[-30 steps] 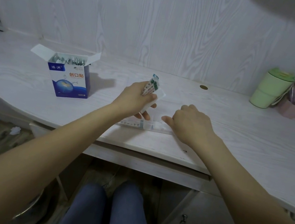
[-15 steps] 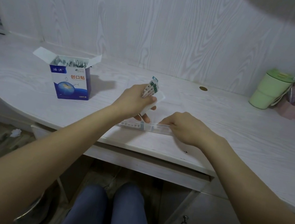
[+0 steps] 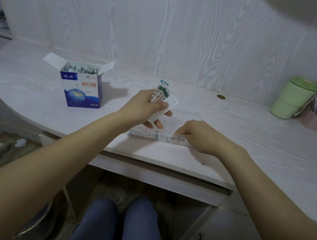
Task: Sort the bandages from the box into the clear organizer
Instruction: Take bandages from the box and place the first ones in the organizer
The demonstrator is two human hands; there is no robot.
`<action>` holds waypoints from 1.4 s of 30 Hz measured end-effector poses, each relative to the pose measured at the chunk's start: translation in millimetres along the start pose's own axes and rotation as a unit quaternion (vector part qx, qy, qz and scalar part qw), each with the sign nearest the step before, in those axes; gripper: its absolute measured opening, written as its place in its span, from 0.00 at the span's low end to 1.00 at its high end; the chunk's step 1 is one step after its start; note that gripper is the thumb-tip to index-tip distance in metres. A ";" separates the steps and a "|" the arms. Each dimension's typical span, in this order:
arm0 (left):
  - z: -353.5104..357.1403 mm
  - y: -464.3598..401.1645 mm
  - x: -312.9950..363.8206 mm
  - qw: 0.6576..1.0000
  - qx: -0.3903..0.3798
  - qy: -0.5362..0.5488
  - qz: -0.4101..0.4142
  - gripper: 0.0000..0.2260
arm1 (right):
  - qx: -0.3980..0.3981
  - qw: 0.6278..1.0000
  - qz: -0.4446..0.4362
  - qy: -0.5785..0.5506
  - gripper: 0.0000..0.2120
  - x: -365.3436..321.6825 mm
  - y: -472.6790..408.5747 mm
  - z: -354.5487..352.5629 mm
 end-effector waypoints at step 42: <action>-63.0 8.9 -23.8 0.992 0.073 0.094 -0.034 0.11 | 0.222 0.958 0.058 -0.175 0.02 -41.7 -45.7 4.7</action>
Point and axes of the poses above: each hand's wrist, its own y-axis away from the middle knuckle, its own z-axis out of the palm, x = y × z, the point moved 4 cm from there along -y, towards the middle knuckle, and after that the axes turned 11 degrees about -z, right-handed, at the moved point
